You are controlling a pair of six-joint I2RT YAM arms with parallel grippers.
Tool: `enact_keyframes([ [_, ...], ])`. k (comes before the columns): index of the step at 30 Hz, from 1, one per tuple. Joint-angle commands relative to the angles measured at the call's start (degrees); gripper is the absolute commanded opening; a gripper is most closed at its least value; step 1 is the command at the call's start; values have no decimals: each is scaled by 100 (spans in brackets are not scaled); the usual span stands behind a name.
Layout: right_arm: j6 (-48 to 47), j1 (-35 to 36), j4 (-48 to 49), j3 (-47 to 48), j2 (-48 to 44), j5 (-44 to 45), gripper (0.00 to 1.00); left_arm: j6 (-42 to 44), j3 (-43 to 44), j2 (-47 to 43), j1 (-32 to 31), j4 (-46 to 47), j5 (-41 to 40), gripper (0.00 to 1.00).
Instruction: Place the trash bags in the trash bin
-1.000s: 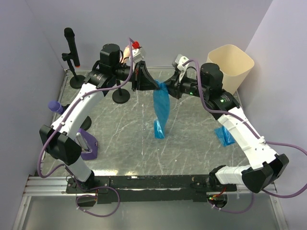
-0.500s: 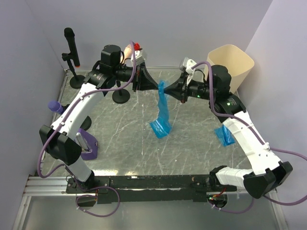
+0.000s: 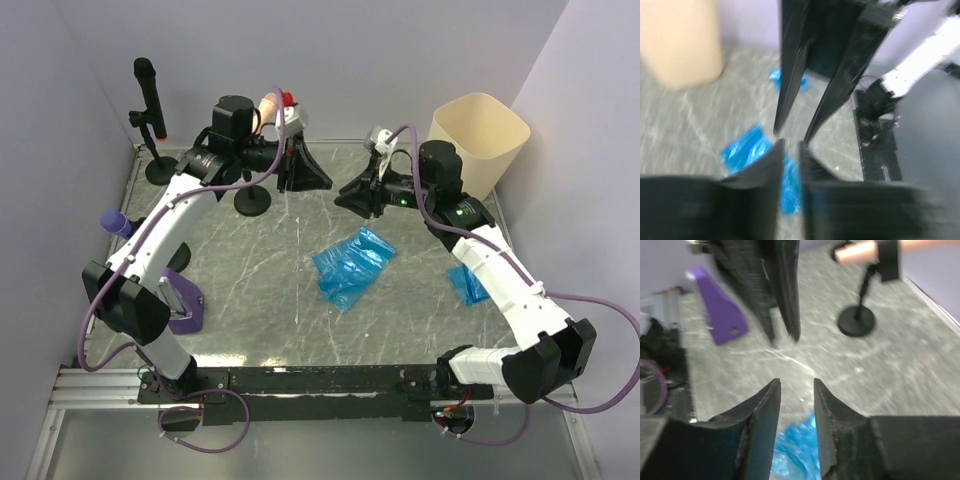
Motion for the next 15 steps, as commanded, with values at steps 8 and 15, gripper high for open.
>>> enact_keyframes([
  [8, -4485, 214, -3237, -1182, -965, 0, 54, -619, -2365, -1064, 507, -374, -2467, 73],
  [15, -5919, 1174, -3352, -1413, -150, 335, 57, -1739, -3072, -1127, 789, 85, -2610, 75],
])
